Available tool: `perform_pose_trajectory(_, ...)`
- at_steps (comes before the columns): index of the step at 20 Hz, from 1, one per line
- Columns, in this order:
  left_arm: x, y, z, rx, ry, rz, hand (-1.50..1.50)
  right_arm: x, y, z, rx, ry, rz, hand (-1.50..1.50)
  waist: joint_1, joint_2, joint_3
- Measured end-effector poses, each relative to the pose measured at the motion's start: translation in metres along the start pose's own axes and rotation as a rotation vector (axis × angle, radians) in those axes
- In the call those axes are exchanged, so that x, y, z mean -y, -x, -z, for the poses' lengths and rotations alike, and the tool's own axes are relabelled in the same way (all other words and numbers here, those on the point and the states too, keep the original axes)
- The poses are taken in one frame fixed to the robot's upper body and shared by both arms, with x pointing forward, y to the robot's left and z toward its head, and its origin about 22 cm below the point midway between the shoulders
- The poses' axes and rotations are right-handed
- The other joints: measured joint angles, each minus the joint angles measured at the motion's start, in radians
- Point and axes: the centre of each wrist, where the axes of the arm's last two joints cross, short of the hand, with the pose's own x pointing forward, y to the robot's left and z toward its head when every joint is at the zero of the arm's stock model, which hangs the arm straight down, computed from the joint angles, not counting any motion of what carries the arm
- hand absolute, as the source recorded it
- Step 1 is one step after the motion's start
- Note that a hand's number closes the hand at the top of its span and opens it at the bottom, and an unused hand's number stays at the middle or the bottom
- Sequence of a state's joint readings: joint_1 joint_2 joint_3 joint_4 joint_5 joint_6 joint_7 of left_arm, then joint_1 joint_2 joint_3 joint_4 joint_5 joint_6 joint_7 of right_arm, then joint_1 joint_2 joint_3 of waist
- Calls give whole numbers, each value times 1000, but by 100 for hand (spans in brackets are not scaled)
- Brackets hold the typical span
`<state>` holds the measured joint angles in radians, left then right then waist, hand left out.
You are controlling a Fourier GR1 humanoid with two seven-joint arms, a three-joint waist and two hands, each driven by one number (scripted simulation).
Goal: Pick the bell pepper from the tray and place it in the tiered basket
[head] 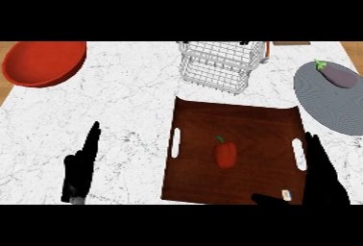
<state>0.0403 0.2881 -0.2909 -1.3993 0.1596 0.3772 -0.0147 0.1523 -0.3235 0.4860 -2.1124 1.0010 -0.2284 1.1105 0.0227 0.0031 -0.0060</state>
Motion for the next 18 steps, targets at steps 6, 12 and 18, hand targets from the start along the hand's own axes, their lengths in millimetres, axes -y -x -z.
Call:
perform_pose_trajectory(6,1,1,0,-4,3,-5,0,-32,-41,-9,15,13,-91,-150,-2,-3,4)
perform_pose_trajectory(12,5,2,1,-5,2,-6,0,-56,-62,-7,-23,-36,-208,-150,-5,-2,6)
perform_pose_trajectory(18,5,3,1,-1,0,-5,0,-68,-78,5,-35,-97,-258,-150,-5,-3,8)
